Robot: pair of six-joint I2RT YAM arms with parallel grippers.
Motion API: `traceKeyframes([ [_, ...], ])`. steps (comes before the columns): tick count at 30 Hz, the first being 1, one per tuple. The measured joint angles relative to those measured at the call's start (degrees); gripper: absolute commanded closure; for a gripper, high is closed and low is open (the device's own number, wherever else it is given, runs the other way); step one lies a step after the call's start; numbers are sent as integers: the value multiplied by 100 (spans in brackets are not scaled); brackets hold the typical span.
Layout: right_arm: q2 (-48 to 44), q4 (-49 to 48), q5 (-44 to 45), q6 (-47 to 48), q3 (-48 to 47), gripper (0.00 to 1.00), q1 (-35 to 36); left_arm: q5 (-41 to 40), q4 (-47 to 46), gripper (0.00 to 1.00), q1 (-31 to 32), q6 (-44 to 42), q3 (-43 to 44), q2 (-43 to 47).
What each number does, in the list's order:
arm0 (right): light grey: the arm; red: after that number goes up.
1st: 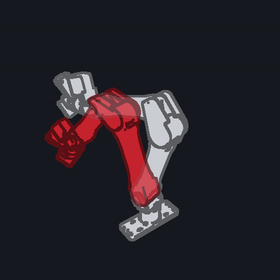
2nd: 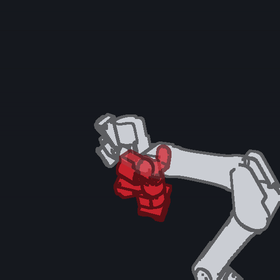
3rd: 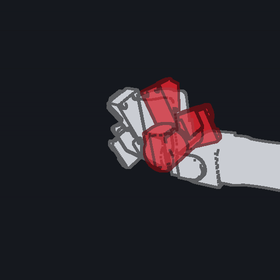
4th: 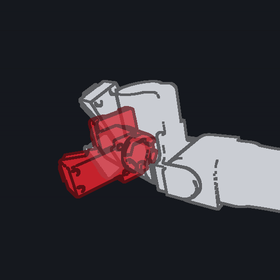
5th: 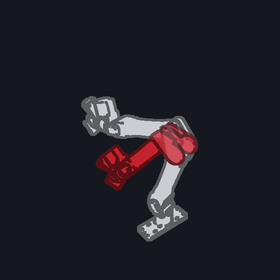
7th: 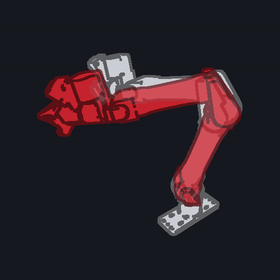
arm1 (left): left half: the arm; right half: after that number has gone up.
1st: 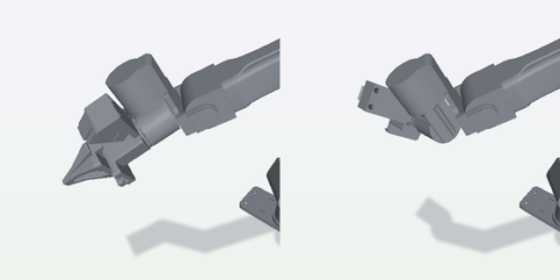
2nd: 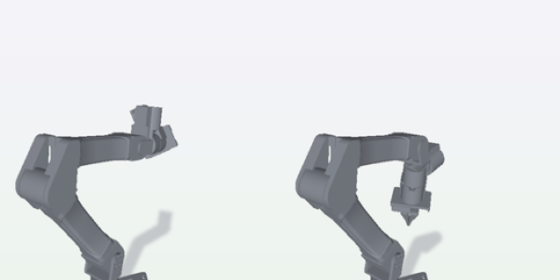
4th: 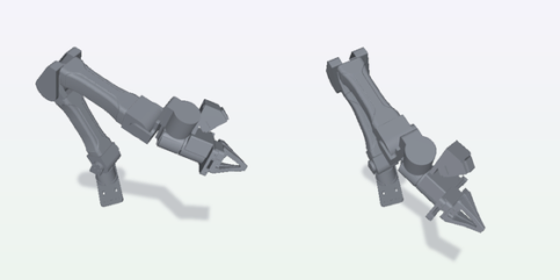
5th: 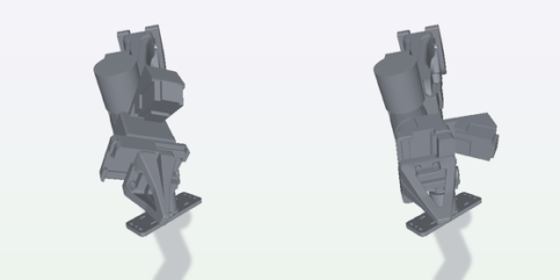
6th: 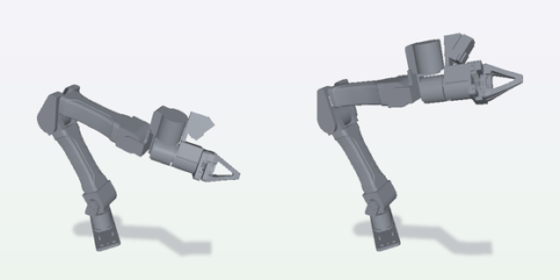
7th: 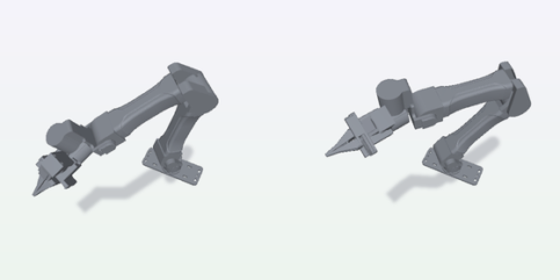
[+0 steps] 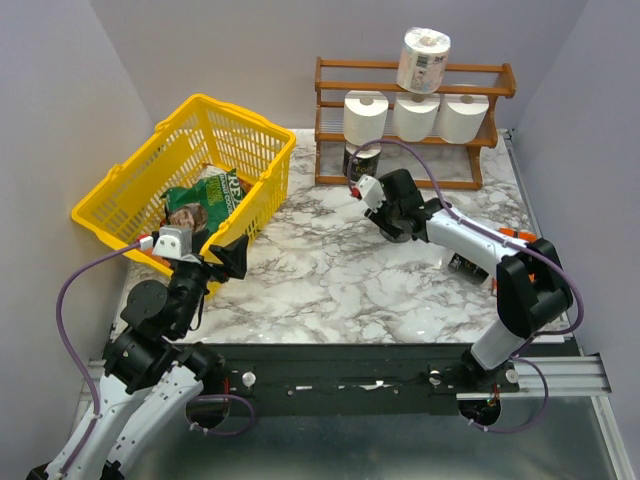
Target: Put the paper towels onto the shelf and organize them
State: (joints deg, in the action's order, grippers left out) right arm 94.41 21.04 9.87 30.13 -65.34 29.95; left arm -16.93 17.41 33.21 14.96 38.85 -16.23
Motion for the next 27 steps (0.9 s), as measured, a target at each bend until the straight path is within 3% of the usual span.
traceKeyframes([
  [4,-2,-68,-79,459,15,56,-9,-2,0,1,0,0,0,-7],
  [11,-4,-229,-428,1119,15,48,-142,-35,0,1,0,-15,0,-7],
  [17,-13,-553,-1071,1904,-20,49,-507,-37,0,1,0,-17,0,-7],
  [27,492,-787,-1233,2824,-675,49,-881,-105,2,1,-15,-22,0,-15],
])
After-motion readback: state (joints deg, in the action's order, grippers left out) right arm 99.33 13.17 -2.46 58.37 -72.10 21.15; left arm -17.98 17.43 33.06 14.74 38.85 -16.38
